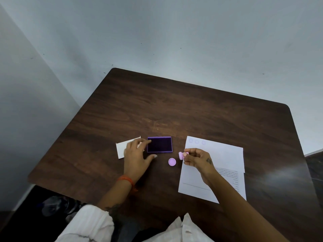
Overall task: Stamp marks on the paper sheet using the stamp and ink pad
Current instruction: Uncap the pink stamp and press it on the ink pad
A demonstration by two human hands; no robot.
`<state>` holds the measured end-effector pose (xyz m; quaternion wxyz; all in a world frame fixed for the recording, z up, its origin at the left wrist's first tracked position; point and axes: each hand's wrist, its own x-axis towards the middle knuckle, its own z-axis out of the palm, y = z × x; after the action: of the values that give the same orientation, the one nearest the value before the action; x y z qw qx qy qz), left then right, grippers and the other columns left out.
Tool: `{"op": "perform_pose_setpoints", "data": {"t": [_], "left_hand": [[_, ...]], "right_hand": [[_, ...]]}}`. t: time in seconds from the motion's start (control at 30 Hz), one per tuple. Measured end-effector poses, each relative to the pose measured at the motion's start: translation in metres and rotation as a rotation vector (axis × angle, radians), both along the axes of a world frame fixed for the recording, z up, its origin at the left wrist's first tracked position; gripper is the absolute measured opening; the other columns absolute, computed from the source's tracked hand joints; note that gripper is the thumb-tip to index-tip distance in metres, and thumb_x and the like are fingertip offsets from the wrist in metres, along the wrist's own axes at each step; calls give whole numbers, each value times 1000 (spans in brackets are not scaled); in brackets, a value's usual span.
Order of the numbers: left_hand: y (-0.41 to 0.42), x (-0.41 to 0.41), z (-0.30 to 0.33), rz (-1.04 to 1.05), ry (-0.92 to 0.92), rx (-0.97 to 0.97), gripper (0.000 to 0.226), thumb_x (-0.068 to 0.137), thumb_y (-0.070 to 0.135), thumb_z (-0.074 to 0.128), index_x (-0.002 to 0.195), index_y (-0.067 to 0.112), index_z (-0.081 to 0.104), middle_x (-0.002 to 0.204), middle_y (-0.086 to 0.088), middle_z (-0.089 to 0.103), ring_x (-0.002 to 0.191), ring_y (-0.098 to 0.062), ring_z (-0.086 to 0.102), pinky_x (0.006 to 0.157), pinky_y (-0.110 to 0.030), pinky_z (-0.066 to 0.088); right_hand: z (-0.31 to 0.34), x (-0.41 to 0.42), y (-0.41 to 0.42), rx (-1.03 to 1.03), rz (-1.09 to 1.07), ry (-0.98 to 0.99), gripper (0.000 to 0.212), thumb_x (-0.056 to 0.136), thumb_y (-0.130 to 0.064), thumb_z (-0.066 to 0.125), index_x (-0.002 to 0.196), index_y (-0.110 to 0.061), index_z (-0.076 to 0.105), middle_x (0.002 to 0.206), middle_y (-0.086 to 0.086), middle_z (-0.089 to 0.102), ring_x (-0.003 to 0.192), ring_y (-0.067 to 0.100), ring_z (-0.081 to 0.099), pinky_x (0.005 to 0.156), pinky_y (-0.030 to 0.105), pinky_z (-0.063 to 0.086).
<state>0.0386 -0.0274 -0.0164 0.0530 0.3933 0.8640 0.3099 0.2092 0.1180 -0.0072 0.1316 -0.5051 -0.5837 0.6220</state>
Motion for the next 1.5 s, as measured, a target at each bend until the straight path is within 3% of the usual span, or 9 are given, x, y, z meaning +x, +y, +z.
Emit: {"op": "perform_pose_setpoints", "data": {"t": [0.13,0.3,0.37,0.5,0.8,1.1,1.27,1.4,1.5], "left_hand": [[-1,-27,-2,-78,26,-221,87,64,53,73,137,25,33,149,0,34,142,-29,11,113,-56,6],[8,-41,-9,-201,94,-372,98,67,67,60,143,26,16,156,3,16,143,-27,-11,108,-59,-16],[11,-42,-11,-230,105,-387,97,67,68,58,143,26,16,156,2,16,143,-27,-12,107,-58,-18],[16,-44,-13,-253,100,-378,91,70,66,58,142,26,19,156,1,17,143,-28,-12,106,-57,-22],[16,-47,-19,-257,115,-350,78,70,62,60,137,31,33,155,-2,20,143,-28,-11,104,-52,-27],[16,-48,-21,-257,109,-322,75,71,60,60,136,32,34,155,-3,19,143,-28,-11,106,-52,-26],[14,-47,-20,-259,117,-345,77,71,63,58,137,33,32,155,-3,18,143,-28,-11,105,-52,-26],[13,-47,-22,-252,128,-352,79,71,66,56,138,34,29,155,-2,19,143,-28,-10,105,-51,-27],[14,-46,-23,-250,139,-367,80,71,67,54,139,35,27,155,-2,18,143,-29,-9,104,-51,-27]], "right_hand": [[7,-21,-2,102,72,-5,21,77,-19,73,96,-13,67,93,6,69,84,18,66,71,22,55],[16,-58,-7,339,221,7,21,75,-11,73,95,-13,69,92,4,70,84,14,66,71,21,53],[20,-72,-10,456,307,-12,23,75,-8,71,98,-11,69,99,9,72,90,20,65,79,29,53],[22,-91,-18,644,487,-22,17,81,-10,60,96,-11,69,96,11,72,80,15,60,67,9,40],[0,-102,-24,933,875,-208,35,82,-6,62,117,-6,57,120,16,64,113,28,57,100,33,41],[-9,-96,-31,1120,854,-180,46,65,-4,77,108,-7,61,104,15,70,99,30,65,84,38,54],[-2,-100,-27,998,860,-180,31,81,-9,65,111,-7,61,114,16,66,108,28,59,95,35,46],[18,-104,-12,676,667,-73,14,85,-11,55,89,-10,68,91,10,71,84,21,63,77,27,45],[21,-105,-11,710,606,-88,16,85,-9,55,95,-8,67,95,11,70,87,20,61,75,22,40]]}}
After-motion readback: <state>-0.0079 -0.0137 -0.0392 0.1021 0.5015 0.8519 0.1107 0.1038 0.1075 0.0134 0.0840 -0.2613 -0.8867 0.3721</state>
